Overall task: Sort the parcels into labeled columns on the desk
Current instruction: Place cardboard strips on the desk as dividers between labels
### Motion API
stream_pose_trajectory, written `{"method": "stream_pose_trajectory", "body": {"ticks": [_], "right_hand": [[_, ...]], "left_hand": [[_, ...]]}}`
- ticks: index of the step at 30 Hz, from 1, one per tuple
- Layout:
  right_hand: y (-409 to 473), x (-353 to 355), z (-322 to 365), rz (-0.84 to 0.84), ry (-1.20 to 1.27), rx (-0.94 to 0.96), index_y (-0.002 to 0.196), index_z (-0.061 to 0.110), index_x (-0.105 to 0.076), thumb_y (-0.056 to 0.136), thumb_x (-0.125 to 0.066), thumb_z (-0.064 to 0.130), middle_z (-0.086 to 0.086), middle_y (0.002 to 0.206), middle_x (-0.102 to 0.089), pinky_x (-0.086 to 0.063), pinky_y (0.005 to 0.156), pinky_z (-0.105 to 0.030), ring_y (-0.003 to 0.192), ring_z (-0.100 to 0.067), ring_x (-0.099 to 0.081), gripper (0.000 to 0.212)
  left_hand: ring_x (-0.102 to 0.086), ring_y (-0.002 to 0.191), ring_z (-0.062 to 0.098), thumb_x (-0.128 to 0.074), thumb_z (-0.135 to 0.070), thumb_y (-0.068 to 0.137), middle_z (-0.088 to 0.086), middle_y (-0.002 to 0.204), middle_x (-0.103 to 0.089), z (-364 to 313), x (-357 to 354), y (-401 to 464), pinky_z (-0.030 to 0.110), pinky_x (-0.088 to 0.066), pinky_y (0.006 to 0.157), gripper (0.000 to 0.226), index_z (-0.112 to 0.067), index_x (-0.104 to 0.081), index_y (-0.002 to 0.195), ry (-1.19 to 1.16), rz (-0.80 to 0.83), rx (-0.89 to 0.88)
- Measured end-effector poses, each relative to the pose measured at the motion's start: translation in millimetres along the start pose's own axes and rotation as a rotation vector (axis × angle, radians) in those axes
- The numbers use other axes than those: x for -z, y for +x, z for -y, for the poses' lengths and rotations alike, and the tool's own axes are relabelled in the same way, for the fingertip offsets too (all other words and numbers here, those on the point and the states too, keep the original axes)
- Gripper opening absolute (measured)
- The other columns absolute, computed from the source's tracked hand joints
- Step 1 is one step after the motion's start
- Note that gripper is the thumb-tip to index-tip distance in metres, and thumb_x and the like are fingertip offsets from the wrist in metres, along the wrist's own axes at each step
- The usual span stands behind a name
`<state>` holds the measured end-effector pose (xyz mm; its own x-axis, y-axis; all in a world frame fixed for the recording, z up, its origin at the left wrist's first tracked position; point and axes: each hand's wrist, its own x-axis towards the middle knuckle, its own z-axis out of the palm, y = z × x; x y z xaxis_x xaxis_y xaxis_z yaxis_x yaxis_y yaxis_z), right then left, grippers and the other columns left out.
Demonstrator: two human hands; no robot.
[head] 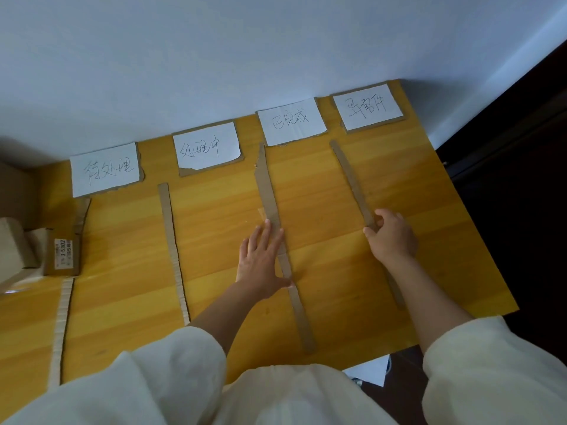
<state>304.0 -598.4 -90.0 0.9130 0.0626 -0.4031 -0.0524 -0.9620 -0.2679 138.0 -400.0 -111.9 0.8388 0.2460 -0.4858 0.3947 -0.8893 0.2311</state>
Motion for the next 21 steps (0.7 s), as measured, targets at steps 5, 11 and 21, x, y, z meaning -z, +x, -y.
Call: {"method": "stream_pose_trajectory", "body": {"ticks": [5, 11, 21], "right_hand": [[5, -2, -2, -0.003, 0.007, -0.009, 0.14, 0.02, -0.051, 0.096, -0.061, 0.027, -0.006, 0.133, -0.055, -0.051, 0.092, -0.046, 0.117, -0.031, -0.056, 0.046], [9, -2, -3, -0.024, -0.008, -0.017, 0.138, 0.02, -0.053, 0.097, -0.059, 0.024, -0.008, 0.131, -0.056, -0.051, 0.092, -0.049, 0.116, -0.033, -0.056, 0.041], [16, -1, 3, -0.025, -0.06, -0.018, 0.134, 0.02, -0.055, 0.098, -0.058, 0.023, -0.009, 0.128, -0.055, -0.049, 0.088, -0.044, 0.113, -0.034, -0.057, 0.036]], "left_hand": [[0.017, 0.148, 0.024, -0.071, -0.061, 0.072, 0.002, 0.16, 0.023, -4, -2, 1, 0.045, -0.001, 0.121, 0.117, -0.029, 0.004, 0.155, -0.027, -0.001, 0.006], [0.016, 0.148, 0.025, -0.072, -0.059, 0.073, 0.003, 0.16, 0.024, -5, -2, 0, 0.046, -0.002, 0.121, 0.116, -0.029, 0.003, 0.155, -0.04, -0.005, 0.011], [0.01, 0.149, 0.026, -0.072, -0.06, 0.072, 0.001, 0.16, 0.025, -4, 5, -5, 0.046, -0.012, 0.119, 0.113, -0.033, -0.001, 0.155, -0.148, -0.031, 0.024]]}}
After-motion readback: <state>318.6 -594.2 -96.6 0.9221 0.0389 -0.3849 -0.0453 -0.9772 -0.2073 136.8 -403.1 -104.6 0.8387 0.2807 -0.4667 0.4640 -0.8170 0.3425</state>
